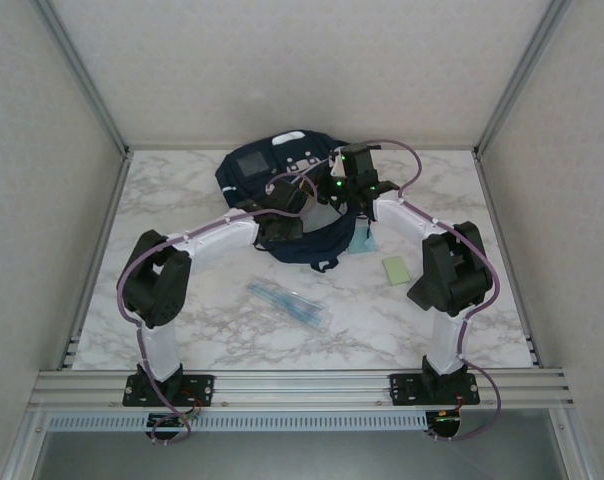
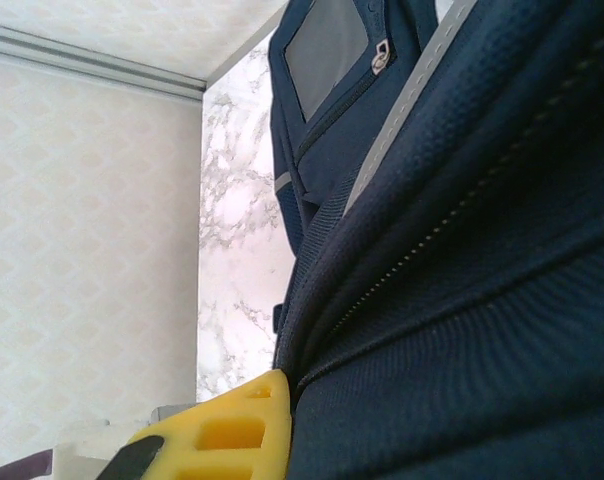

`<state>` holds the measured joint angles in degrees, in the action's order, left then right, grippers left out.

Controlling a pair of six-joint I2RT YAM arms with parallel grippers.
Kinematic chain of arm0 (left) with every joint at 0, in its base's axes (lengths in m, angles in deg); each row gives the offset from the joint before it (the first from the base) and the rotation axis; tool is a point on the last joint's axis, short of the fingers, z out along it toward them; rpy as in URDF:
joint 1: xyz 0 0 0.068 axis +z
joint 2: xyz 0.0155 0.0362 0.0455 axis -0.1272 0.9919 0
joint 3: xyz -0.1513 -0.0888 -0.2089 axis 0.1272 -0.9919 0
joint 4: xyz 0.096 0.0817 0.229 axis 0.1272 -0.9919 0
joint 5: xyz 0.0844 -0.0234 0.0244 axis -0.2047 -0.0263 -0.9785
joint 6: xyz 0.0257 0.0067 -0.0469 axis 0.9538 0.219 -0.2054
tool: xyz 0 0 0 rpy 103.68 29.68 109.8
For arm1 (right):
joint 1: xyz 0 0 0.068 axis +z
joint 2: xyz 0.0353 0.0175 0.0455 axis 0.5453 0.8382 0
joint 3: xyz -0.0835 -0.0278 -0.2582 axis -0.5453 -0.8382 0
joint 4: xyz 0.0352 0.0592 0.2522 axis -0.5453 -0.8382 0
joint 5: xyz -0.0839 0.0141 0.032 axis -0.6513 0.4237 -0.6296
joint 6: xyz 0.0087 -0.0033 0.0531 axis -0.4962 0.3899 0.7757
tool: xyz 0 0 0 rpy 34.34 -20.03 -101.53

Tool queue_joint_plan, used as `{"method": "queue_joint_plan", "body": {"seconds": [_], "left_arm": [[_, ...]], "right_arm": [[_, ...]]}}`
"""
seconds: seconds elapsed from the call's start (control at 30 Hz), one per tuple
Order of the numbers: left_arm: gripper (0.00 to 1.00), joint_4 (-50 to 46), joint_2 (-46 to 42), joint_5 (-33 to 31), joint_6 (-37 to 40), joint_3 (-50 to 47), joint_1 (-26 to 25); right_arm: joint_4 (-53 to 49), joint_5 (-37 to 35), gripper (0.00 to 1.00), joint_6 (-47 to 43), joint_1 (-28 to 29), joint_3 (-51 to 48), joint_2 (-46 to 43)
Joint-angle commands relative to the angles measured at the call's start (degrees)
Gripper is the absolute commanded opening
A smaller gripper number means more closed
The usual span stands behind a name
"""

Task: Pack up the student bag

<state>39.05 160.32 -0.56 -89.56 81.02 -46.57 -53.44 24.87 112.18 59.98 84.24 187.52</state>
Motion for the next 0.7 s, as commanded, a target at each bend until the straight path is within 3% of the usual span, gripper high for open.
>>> {"method": "queue_joint_plan", "body": {"seconds": [0.0,0.07,0.23,0.33,0.47,0.57,0.67], "left_arm": [[0.05,-0.64,-0.15,-1.58,1.24,2.78,0.32],[0.00,-2.41,-1.43,-1.51,1.88,2.84,0.45],[0.00,-8.79,-5.91,1.50,5.44,2.60,1.60],[0.04,-15.72,-6.78,7.04,13.64,4.06,3.43],[0.04,-25.51,-6.34,3.14,23.57,5.24,5.13],[0.03,-25.90,-7.71,4.81,26.43,3.80,7.52],[0.06,-22.62,-9.31,8.95,24.32,3.12,9.66]], "right_arm": [[3.70,0.55,0.00,-1.07,0.55,0.04,-3.31],[3.24,0.41,0.00,-1.55,0.40,0.25,-3.43],[1.93,0.14,0.00,-2.52,0.35,0.53,-3.51],[0.40,-0.23,0.00,-3.52,0.17,1.08,-3.51],[-2.01,-0.62,0.00,-5.70,-0.04,2.03,-3.78],[-2.96,-0.50,0.00,-6.60,-0.02,2.60,-3.66],[-2.83,0.28,0.00,-6.48,-0.02,2.87,-3.36]]}}
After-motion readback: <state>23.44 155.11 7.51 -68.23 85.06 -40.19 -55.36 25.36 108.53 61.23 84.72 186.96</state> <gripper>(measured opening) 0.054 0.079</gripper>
